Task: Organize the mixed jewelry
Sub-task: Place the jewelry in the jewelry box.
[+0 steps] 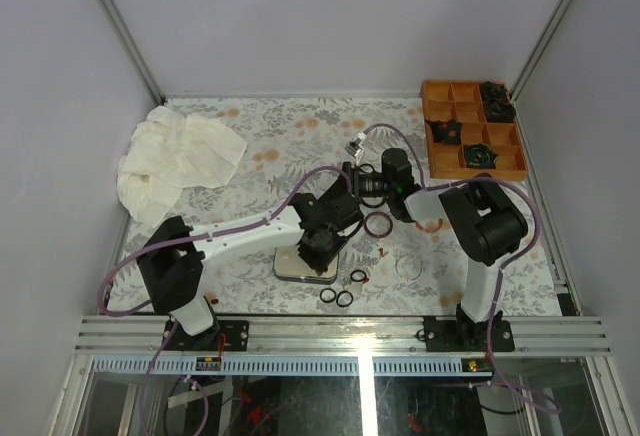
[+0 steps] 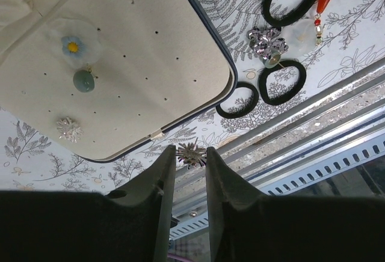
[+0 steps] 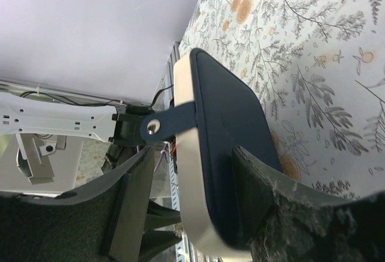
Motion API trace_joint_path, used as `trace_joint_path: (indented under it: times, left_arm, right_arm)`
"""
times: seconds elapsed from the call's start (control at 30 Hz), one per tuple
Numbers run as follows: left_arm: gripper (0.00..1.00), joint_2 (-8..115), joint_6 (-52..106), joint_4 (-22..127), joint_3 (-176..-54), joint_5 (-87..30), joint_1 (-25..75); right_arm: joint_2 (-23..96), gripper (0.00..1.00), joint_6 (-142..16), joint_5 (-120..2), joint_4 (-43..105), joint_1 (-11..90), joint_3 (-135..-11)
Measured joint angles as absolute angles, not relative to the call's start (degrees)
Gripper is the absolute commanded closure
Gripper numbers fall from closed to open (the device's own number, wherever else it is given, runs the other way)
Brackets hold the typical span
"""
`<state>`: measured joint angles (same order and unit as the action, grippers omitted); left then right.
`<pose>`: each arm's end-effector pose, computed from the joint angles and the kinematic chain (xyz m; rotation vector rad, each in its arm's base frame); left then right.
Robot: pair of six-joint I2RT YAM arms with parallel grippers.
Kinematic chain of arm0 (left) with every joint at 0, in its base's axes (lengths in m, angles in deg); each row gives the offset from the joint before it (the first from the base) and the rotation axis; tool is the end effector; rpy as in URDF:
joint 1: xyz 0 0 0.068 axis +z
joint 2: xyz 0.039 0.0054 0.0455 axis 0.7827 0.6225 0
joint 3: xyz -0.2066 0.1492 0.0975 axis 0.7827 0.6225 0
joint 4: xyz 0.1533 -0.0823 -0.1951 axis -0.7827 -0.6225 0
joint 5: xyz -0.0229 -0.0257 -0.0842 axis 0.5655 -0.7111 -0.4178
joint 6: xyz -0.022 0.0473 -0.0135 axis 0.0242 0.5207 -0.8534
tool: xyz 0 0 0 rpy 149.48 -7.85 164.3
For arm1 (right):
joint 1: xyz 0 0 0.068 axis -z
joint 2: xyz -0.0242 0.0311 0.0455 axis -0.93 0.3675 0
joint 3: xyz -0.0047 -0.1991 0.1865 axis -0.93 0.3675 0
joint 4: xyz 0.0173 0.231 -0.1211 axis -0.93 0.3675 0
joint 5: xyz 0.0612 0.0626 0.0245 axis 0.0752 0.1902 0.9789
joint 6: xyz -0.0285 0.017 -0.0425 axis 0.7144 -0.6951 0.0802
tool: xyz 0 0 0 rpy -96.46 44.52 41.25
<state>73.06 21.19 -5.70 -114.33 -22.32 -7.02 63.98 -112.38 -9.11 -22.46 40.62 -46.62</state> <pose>0.1613 -0.2664 0.2278 1.0738 2.8093 -0.2219 0.3157 0.2007 0.1708 -0.4241 2.0030 1.8479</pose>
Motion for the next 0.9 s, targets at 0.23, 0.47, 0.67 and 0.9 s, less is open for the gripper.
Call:
trace_joint_path:
  times: [0.23, 0.47, 0.67, 0.9]
  left_arm:
    - [1.0, 73.2, 21.71, -4.5, -114.33, -22.08, -7.02]
    - [1.0, 71.38, 21.43, -4.04, -114.31, -21.69, -7.02]
    - [1.0, 67.88, 20.45, -3.91, -114.31, -21.43, -7.02]
    - [1.0, 66.64, 19.57, -3.93, -114.33, -20.92, -7.02]
  right_arm:
    - [66.67, 0.39, -114.55, -8.91, -23.95, 38.79, -49.03]
    - [65.03, 0.33, -110.52, -11.54, -17.15, 38.88, -49.27]
    - [60.57, 0.33, -109.8, -12.85, -15.69, 43.58, -45.92]
    - [60.27, 0.32, -112.38, -12.67, -19.62, 46.02, -40.68]
